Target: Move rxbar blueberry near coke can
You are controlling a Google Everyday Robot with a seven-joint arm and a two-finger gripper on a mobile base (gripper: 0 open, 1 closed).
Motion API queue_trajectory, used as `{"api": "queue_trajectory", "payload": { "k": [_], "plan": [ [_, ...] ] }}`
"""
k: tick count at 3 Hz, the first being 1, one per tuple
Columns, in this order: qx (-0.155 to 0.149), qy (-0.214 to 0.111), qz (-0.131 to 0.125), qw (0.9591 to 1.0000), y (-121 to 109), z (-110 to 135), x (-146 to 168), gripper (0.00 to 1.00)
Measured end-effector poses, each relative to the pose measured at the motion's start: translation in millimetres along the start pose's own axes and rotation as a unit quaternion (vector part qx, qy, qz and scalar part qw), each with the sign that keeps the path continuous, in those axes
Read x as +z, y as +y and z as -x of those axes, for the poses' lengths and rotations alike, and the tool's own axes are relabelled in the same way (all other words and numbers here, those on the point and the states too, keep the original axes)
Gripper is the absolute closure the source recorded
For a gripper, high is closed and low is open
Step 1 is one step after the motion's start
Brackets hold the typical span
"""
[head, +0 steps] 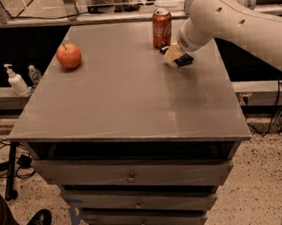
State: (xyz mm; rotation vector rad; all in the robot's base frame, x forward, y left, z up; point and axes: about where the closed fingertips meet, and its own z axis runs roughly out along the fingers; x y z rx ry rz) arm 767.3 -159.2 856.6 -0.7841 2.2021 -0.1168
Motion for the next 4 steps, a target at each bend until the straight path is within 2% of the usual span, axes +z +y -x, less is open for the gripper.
{"api": "queue_trajectory", "payload": {
  "k": [1, 2, 3, 4],
  "plan": [
    [0.0, 0.0, 0.0, 1.0, 0, -1, 0, 0.0],
    [0.016, -0.02, 0.024, 0.9994, -1, -3, -5, 0.0],
    [0.041, -0.064, 0.062, 0.9951, -11, -8, -27, 0.0],
    [0.052, -0.107, 0.101, 0.9878, -34, -18, -75, 0.0]
  ]
}}
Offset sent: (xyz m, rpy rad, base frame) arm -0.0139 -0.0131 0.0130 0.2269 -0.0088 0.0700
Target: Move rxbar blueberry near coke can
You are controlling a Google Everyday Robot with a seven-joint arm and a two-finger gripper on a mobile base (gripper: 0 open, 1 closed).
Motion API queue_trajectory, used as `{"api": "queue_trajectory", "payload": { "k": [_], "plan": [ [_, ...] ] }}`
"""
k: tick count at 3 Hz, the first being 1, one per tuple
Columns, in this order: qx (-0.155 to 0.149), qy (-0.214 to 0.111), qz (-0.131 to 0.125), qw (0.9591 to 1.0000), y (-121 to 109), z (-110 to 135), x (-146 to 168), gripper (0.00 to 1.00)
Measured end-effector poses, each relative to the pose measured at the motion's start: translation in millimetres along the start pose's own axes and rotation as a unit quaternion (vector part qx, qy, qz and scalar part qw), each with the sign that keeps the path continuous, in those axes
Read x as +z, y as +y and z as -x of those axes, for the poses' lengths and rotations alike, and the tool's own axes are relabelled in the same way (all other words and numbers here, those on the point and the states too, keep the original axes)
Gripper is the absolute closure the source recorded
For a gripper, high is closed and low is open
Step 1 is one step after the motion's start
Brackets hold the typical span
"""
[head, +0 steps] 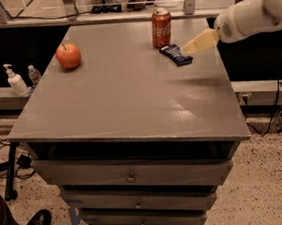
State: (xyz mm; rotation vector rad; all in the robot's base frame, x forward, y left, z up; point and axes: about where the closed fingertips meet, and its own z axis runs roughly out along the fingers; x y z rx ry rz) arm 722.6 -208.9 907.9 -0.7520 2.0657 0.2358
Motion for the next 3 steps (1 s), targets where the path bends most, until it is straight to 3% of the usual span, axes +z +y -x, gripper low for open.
{"api": "queue_trajectory", "payload": {
  "k": [2, 3],
  "plan": [
    [-0.006, -0.01, 0.045, 0.9989, -28, 1, -102, 0.0],
    [-0.009, -0.004, 0.057, 0.9983, -22, 2, -105, 0.0]
  ]
}}
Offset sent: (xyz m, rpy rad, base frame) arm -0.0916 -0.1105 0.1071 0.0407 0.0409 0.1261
